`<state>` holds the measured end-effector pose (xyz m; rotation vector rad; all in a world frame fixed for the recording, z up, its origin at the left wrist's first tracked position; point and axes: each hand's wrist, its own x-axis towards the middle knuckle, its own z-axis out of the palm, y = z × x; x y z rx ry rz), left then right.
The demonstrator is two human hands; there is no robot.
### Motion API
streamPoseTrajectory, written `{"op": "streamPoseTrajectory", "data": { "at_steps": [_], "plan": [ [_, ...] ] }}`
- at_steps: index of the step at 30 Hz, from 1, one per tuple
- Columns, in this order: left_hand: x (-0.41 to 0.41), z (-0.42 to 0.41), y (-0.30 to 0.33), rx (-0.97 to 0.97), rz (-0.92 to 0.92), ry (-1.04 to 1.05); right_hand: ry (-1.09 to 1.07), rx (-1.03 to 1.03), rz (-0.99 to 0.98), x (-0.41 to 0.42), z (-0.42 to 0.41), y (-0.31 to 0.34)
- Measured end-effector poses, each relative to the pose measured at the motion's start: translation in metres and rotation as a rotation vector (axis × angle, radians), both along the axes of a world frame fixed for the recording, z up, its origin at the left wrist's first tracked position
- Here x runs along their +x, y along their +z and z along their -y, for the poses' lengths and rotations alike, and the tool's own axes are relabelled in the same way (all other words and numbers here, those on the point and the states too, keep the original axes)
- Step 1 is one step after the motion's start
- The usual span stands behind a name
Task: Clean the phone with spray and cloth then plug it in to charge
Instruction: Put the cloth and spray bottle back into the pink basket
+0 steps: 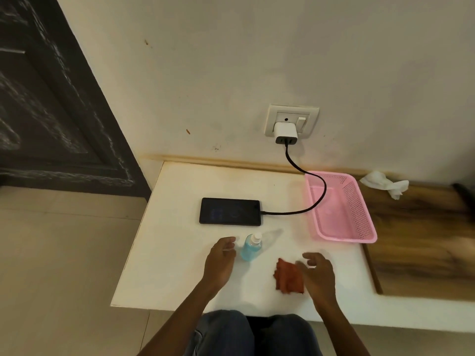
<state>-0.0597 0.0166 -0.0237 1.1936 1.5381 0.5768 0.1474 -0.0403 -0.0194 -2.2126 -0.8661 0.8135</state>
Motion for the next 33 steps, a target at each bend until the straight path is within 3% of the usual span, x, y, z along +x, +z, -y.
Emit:
{"op": "streamPoseTrajectory", "data": {
  "at_steps": [14, 20, 24, 27, 33],
  "plan": [
    [0.016, 0.018, 0.004, -0.046, -0.049, -0.121, -0.058, -0.078, -0.087, -0.008, 0.018, -0.011],
    [0.024, 0.013, 0.001, 0.021, -0.079, -0.105, -0.094, 0.277, -0.215, 0.014, 0.017, 0.029],
    [0.032, 0.010, -0.003, 0.060, -0.094, -0.083, -0.196, 0.507, -0.056, 0.047, -0.006, 0.062],
    [0.038, 0.012, -0.008, 0.070, -0.129, -0.067, -0.207, 0.409, 0.134, 0.078, -0.035, 0.073],
    [0.040, 0.013, -0.019, 0.079, -0.214, -0.033, 0.062, 0.131, 0.184, 0.112, -0.076, 0.053]
  ]
}}
